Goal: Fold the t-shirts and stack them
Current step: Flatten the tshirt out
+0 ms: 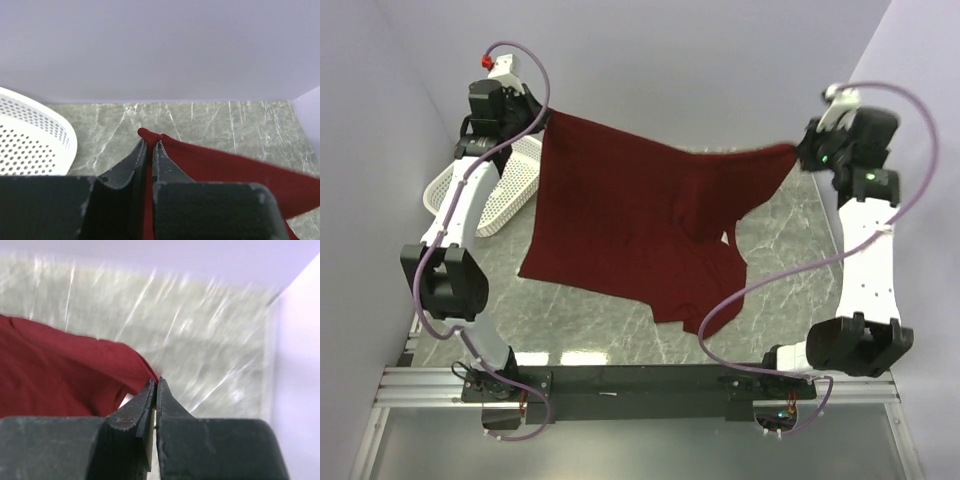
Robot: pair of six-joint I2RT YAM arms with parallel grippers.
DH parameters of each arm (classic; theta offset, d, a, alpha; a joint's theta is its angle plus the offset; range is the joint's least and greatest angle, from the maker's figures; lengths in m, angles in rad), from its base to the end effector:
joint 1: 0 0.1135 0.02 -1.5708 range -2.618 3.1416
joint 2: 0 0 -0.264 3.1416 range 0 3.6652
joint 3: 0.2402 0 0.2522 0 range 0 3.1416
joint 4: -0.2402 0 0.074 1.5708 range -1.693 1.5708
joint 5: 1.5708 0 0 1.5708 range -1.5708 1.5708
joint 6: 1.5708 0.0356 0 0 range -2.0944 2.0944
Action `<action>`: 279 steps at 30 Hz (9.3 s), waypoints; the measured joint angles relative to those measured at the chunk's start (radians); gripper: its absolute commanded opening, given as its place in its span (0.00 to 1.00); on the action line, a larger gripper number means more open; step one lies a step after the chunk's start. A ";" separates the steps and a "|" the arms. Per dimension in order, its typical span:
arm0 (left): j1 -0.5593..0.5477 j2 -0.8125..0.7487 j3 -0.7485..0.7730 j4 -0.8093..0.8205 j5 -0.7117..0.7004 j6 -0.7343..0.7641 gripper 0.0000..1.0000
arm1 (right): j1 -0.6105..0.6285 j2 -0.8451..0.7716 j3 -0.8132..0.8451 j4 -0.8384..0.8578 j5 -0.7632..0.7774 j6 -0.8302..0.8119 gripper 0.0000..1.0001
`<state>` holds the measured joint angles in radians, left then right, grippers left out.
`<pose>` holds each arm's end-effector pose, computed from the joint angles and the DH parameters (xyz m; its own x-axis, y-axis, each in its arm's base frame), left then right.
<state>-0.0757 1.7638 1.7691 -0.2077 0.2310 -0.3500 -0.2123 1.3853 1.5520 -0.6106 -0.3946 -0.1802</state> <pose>0.4199 -0.0400 0.4121 -0.2902 -0.3127 -0.9044 0.2105 0.9011 -0.3791 0.2956 -0.0497 0.4269 -0.3871 -0.0858 -0.9181 -0.2178 0.9760 0.0006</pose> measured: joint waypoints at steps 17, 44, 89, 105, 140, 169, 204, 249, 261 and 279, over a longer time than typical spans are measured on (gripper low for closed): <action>0.074 -0.589 0.020 0.002 -0.058 -0.010 0.00 | -0.157 -0.042 0.904 -0.199 0.066 0.082 0.00; 0.079 -0.657 -0.633 0.221 -0.065 -0.112 0.00 | -0.149 -0.190 0.181 0.143 -0.013 0.191 0.00; -0.011 0.181 -0.269 0.250 -0.069 0.021 0.00 | 0.074 0.286 0.443 0.267 0.114 0.166 0.00; -0.032 -0.721 -0.439 0.318 -0.081 -0.064 0.00 | 0.035 -0.086 0.884 0.028 -0.143 0.248 0.00; -0.174 0.517 0.108 0.153 -0.158 0.035 0.00 | -0.073 0.488 -0.022 0.420 -0.037 0.181 0.00; -0.165 0.543 0.165 0.090 -0.335 0.106 0.00 | 0.232 0.854 0.669 0.250 0.378 0.102 0.00; -0.143 0.021 -0.270 0.261 -0.232 0.075 0.00 | 0.115 0.186 -0.055 0.333 0.118 0.083 0.00; -0.153 0.014 -0.529 0.425 -0.236 0.068 0.00 | -0.002 0.113 -0.369 0.475 0.140 0.014 0.00; -0.157 0.457 -0.108 0.243 -0.328 0.095 0.00 | 0.052 0.569 -0.041 0.437 0.237 0.011 0.00; -0.136 0.552 0.106 0.140 -0.406 0.177 0.00 | 0.187 0.839 0.454 0.322 0.385 -0.016 0.00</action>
<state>-0.2119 2.3161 1.8748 -0.0681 -0.1745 -0.1726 -0.0254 2.2242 2.0064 -0.2882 -0.0093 -0.1959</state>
